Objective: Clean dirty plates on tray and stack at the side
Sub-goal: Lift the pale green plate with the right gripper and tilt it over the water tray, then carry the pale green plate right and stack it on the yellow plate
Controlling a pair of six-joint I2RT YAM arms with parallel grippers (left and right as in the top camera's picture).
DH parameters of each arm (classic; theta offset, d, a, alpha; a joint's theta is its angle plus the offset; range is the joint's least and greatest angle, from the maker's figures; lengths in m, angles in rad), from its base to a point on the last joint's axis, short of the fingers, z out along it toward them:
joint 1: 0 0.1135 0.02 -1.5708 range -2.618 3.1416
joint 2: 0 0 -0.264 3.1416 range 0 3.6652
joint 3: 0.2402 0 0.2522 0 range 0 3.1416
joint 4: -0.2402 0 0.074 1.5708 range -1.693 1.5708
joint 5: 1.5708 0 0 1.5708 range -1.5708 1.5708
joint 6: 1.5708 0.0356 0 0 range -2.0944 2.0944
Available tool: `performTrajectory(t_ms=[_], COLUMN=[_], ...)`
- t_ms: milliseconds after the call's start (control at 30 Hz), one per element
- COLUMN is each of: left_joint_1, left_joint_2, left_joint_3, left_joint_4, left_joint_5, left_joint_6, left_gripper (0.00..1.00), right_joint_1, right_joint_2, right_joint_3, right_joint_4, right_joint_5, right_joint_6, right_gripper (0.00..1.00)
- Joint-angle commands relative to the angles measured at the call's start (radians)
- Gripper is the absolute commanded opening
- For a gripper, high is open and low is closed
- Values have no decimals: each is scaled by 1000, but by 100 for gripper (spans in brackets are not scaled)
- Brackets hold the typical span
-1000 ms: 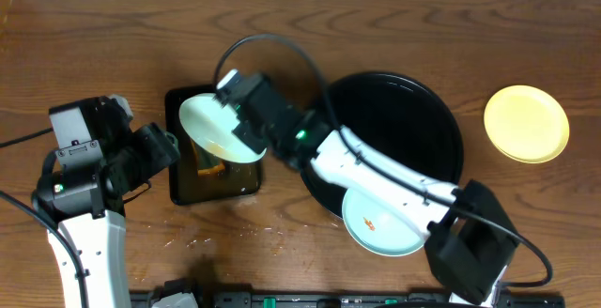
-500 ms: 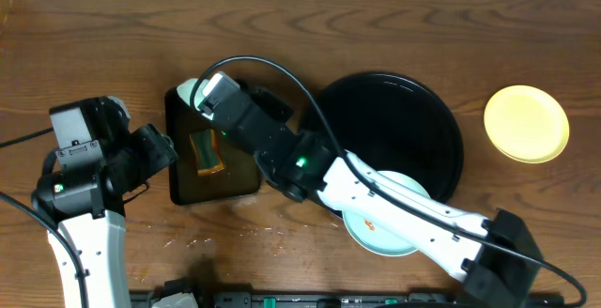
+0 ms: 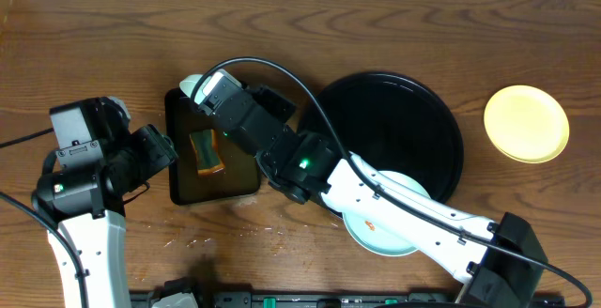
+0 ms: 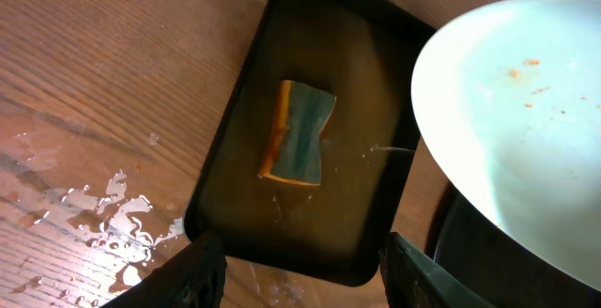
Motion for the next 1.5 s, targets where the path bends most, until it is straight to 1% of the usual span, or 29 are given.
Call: performTrajectory(t_ms=[0, 433, 500, 600, 667, 800, 867, 967, 1033, 1167, 1367, 1467], left_joint_1=[5, 5, 5, 5, 5, 5, 5, 5, 5, 5, 5, 5], left_joint_2=[-1, -1, -1, -1, -1, -1, -1, -1, -1, -1, -1, -1], left_joint_3=[2, 2, 2, 2, 2, 2, 2, 2, 2, 2, 2, 2], left_joint_4=[-5, -4, -4, -4, -4, -1, 0, 0, 3, 5, 15, 15], left_joint_5=[-17, -17, -17, -17, -16, -16, -16, -16, -16, -16, -16, -16], left_joint_6=[18, 18, 18, 17, 17, 17, 17, 17, 17, 17, 17, 17], left_gripper=[55, 55, 55, 55, 55, 55, 55, 55, 55, 55, 55, 55], right_joint_1=[13, 13, 12, -6, -25, -78, -137, -270, -423, -734, -1116, -1279], right_joint_2=[-24, -24, -23, -17, -13, -56, -92, -140, -167, -169, -138, -115], right_joint_3=[21, 21, 20, 11, 11, 16, 16, 16, 16, 14, 12, 11], right_joint_4=[6, 5, -4, -38, -71, -137, -183, -273, -357, -478, -578, -597], right_joint_5=[20, 19, 14, -49, -48, -63, -159, -352, -521, -801, -995, -964], right_joint_6=[-8, -2, 50, 172, 262, 419, 488, 574, 609, 603, 579, 581], right_gripper=[1, 1, 1, 1, 1, 1, 1, 1, 1, 1, 1, 1])
